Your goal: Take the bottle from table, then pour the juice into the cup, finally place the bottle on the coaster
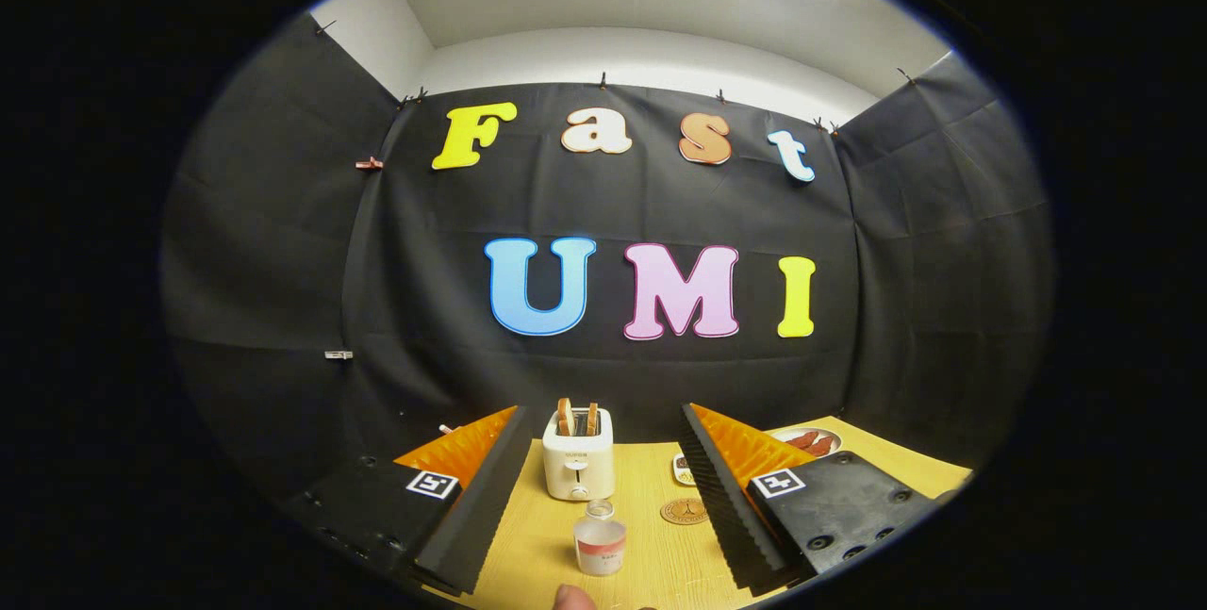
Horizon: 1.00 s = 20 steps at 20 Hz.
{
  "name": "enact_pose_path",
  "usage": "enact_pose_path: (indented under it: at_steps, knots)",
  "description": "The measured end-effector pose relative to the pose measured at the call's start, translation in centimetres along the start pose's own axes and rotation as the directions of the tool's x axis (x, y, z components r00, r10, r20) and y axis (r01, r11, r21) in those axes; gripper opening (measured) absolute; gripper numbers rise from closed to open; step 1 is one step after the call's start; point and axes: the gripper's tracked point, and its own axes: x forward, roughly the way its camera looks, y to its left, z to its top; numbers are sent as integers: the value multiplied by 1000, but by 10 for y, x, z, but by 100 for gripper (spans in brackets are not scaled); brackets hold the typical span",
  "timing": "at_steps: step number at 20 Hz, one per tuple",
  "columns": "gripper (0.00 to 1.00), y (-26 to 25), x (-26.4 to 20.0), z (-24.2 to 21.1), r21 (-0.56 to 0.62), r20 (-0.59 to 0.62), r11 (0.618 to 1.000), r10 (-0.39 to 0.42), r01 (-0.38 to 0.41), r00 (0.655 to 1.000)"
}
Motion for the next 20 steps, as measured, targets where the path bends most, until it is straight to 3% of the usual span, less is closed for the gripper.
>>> enact_pose_path:
  at_steps: [3,8,11,20]
  knots:
    - [97,4,3,-32,15,-46,1000,8,-7,999]
    - [97,-2,9,-99,-11,-95,998,-63,63,993]
    - [96,4,16,-135,-52,-127,997,-57,50,990]
    - [97,1,49,-212,-7,-169,997,-77,77,983]
